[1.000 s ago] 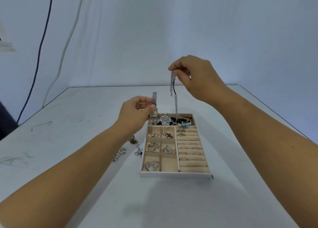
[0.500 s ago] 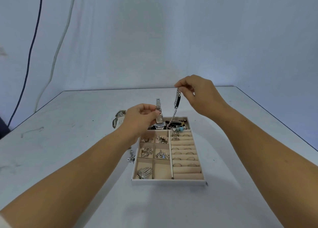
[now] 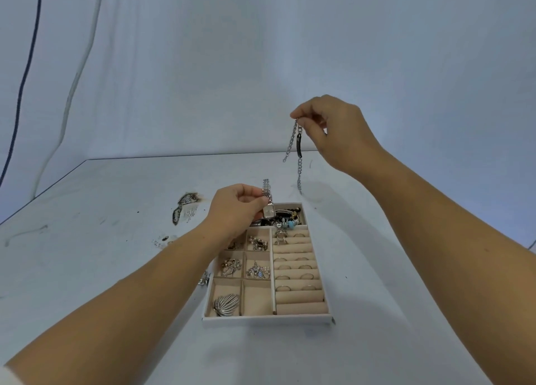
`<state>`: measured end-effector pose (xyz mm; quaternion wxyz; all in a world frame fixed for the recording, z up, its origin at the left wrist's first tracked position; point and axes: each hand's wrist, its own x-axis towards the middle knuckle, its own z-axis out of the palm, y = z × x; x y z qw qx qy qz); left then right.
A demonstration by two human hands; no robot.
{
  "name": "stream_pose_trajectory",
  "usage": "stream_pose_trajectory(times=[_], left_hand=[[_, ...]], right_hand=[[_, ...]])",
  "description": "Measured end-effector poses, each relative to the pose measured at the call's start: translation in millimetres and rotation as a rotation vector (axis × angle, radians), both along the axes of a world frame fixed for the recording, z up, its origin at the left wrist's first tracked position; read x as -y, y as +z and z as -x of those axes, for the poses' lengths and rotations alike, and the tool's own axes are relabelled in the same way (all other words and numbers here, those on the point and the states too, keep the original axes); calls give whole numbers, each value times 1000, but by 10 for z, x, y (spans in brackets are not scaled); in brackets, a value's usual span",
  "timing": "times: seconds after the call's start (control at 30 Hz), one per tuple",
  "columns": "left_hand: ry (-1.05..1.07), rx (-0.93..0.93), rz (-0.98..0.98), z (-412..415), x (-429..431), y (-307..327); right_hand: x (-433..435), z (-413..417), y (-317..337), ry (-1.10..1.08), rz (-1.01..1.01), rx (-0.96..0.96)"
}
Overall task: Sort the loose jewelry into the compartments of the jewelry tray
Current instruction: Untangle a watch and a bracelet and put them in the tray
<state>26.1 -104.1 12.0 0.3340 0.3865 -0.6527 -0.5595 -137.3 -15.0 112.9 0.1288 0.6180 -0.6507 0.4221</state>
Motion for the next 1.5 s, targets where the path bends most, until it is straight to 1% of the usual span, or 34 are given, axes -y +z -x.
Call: stream_pose_trajectory(times=[0.17, 0.37, 0.47, 0.53, 0.63, 0.73, 0.9, 1.03, 1.17, 1.3, 1.4, 1.5], left_hand=[[11, 81, 107, 46, 22, -11], [18, 137, 165, 85, 59, -36], [27, 251, 341, 96, 73, -47], [0, 337, 423, 103, 87, -54], [-49, 477, 476, 113, 134, -90], [-59, 514, 492, 112, 163, -140], [-60, 474, 538, 79, 152, -176], [-98, 345, 545, 16, 176, -121], [-200, 263, 593, 58, 68, 25], [-244, 216, 550, 141, -23, 83], [-207, 176, 505, 149, -38, 102], [-164, 87, 425, 140, -45, 172]], right_hand=[[17, 35, -17, -4, 25, 30], [12, 19, 20, 3, 22, 35], [0, 1, -42, 6, 5, 44], [-3, -5, -75, 6, 3, 46], [0, -16, -98, 11, 5, 54], [-2, -36, -106, 21, 5, 55], [-22, -65, -112, 34, -5, 74], [-35, -90, -120, 40, -17, 67], [-24, -123, -109, 57, 9, 74], [-23, -132, -96, 52, 28, 74], [-55, -109, -98, 48, 25, 56], [-104, -58, -151, 25, -40, 25]])
